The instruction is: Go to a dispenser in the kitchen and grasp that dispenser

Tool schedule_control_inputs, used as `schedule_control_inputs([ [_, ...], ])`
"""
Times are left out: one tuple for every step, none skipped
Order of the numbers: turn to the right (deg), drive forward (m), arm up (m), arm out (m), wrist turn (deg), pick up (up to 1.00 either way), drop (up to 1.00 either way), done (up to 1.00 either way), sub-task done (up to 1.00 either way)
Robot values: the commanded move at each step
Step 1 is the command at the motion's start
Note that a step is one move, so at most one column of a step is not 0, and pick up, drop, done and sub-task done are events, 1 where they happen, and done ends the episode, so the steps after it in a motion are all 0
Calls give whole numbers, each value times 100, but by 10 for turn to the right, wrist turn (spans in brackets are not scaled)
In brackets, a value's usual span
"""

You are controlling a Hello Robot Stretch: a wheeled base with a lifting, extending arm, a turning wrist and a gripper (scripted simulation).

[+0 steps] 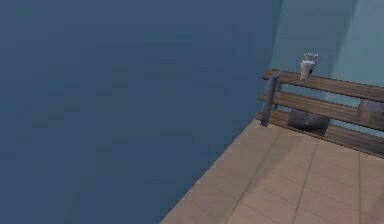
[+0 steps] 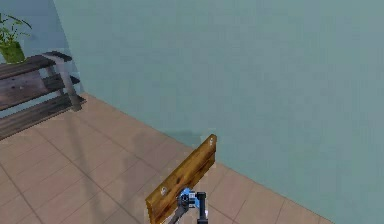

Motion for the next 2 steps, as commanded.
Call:
schedule_control_inputs([
  [0,0,0,0,450,0,0,0,0],
  [0,0,0,0,450,0,0,0,0],
])
